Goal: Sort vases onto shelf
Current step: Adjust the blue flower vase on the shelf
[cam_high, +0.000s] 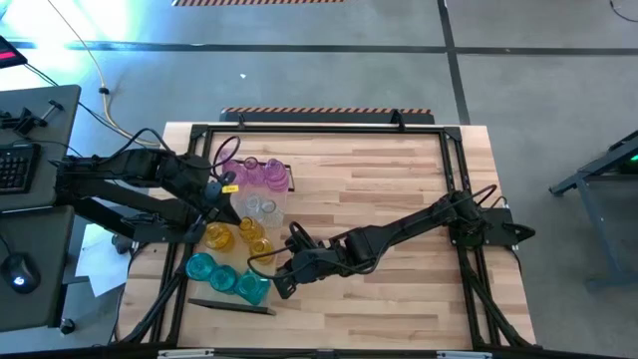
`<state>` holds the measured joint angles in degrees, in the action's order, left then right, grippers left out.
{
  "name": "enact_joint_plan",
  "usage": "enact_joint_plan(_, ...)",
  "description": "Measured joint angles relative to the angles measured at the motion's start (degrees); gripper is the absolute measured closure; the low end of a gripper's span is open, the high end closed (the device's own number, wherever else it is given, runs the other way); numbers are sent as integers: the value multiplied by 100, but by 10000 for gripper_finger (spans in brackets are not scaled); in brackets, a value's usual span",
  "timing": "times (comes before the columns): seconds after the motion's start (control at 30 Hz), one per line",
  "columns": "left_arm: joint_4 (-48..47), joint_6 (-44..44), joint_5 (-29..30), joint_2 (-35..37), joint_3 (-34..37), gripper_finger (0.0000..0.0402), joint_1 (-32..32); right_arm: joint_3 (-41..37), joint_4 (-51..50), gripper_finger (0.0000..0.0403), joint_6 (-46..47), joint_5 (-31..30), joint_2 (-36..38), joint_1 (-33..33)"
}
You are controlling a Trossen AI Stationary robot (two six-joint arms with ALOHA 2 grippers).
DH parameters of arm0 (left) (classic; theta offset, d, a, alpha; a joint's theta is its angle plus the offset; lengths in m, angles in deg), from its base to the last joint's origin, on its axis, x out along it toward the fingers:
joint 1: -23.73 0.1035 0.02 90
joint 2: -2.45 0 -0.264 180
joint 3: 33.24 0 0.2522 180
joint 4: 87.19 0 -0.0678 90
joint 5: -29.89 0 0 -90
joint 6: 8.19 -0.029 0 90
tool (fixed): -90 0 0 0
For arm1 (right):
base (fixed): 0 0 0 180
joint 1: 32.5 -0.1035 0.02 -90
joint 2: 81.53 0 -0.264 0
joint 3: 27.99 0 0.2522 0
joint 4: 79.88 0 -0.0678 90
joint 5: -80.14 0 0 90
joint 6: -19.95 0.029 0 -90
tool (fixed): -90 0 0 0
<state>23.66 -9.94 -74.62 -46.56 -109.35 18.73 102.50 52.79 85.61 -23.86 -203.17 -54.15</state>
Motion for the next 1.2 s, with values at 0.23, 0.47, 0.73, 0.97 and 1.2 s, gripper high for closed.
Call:
enact_joint_plan(0.23, 26, -86, 40, -250, -2, 381, 2, 0, 0, 403, -27, 0, 0, 0)
enact_joint_plan(0.47, 274, -173, 71, -450, -2, 381, 2, 0, 39, 403, -58, 0, 0, -24)
enact_joint_plan(0.73, 114, -125, -26, -471, -4, 381, 2, 0, 45, 403, -14, -52, 0, -52)
enact_joint_plan(0.97, -14, 10, -142, -459, -13, 381, 2, 0, 46, 403, -24, -52, 0, -52)
enact_joint_plan(1.2, -49, 180, -406, -455, -11, 381, -17, 0, 48, 403, -30, -50, 0, -52)
